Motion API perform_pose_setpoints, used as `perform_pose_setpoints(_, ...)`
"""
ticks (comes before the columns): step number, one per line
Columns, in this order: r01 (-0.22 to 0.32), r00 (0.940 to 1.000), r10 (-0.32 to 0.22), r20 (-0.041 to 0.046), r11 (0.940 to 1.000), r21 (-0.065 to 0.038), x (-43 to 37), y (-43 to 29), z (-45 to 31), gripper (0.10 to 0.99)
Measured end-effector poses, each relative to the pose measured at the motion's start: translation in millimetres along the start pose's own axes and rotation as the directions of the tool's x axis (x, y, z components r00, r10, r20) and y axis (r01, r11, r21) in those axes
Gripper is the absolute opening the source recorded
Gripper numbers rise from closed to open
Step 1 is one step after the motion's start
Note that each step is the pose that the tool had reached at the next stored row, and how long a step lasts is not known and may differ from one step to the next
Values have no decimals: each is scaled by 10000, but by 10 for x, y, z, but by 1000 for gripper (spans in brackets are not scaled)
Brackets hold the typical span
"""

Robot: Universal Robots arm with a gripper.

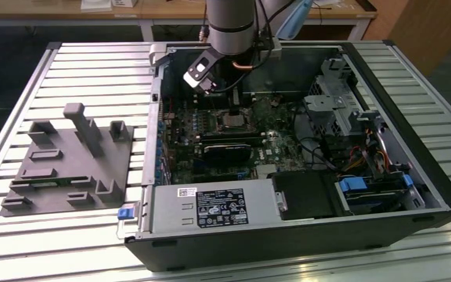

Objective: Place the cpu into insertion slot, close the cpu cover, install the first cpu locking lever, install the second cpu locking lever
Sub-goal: 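Place the cpu into insertion slot, then close the cpu cover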

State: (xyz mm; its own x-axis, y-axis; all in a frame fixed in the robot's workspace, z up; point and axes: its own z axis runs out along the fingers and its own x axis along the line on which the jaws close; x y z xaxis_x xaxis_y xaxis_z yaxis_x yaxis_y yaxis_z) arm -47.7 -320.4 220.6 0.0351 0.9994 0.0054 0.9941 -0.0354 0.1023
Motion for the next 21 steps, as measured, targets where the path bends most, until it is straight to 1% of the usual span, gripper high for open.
perform_pose_setpoints(10,0,10000,0,-2,10000,-34,1,22,-217,106)
perform_pose_setpoints(16,0,10000,0,-2,10000,-37,1,25,-241,106)
perform_pose_setpoints(21,0,10000,0,-3,10000,-37,2,25,-244,106)
